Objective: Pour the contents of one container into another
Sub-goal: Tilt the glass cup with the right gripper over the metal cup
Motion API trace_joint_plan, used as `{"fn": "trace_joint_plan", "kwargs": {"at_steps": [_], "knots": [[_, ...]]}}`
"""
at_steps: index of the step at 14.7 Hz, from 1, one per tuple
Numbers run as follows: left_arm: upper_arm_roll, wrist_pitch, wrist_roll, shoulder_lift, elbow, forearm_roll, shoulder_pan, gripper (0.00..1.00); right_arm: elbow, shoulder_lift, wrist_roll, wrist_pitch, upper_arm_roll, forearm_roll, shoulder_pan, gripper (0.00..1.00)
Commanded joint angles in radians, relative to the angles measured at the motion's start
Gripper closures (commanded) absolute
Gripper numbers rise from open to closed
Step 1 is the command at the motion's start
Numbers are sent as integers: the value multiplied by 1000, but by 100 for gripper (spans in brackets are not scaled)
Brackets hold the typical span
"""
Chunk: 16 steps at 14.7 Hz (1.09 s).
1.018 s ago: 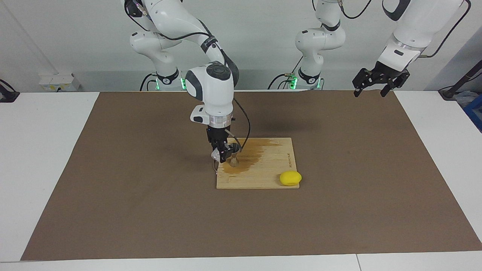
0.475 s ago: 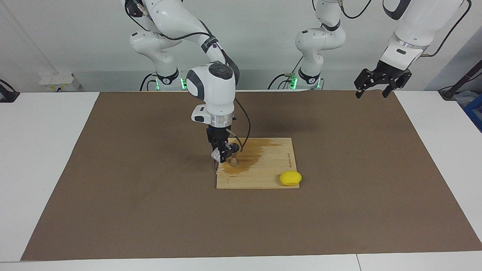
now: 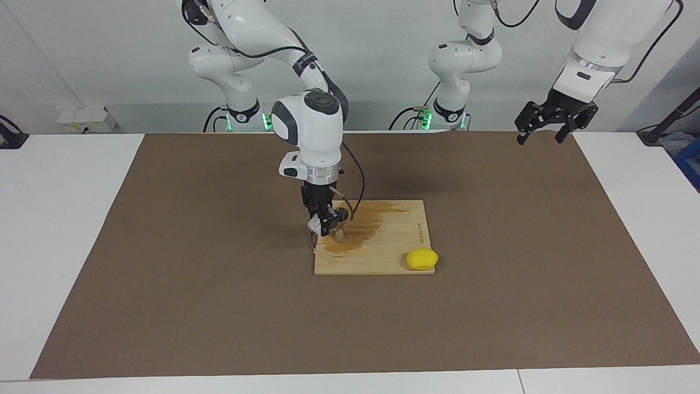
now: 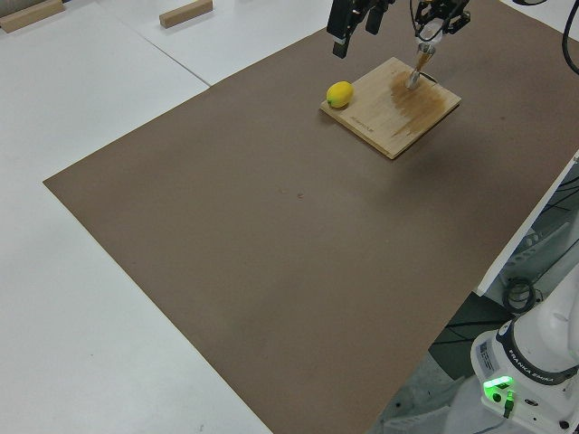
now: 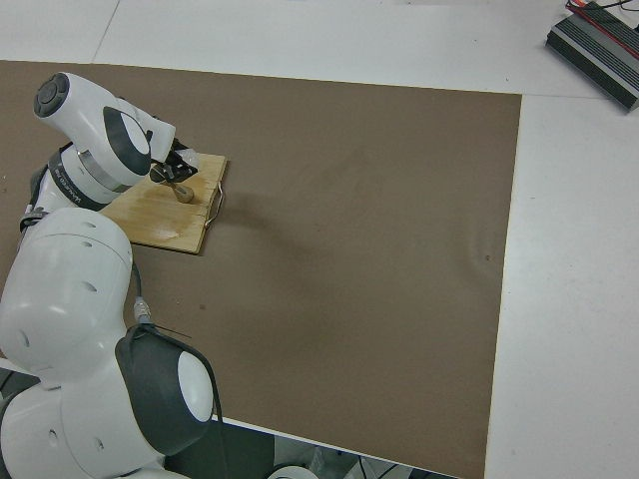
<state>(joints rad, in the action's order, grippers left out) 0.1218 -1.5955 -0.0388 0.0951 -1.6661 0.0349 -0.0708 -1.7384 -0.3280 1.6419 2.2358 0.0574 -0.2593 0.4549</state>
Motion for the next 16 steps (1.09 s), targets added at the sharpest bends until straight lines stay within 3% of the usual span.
{"fn": "trace_joint_plan", "kwargs": {"at_steps": [1,16], "knots": [[-2,-11,-4,32,-38,13,6,0,10,-6,32,-8,5,-8,4,100],[-2,-3,-7,32,-37,13,-1,0,20,0,10,7,5,195,-61,100]]}}
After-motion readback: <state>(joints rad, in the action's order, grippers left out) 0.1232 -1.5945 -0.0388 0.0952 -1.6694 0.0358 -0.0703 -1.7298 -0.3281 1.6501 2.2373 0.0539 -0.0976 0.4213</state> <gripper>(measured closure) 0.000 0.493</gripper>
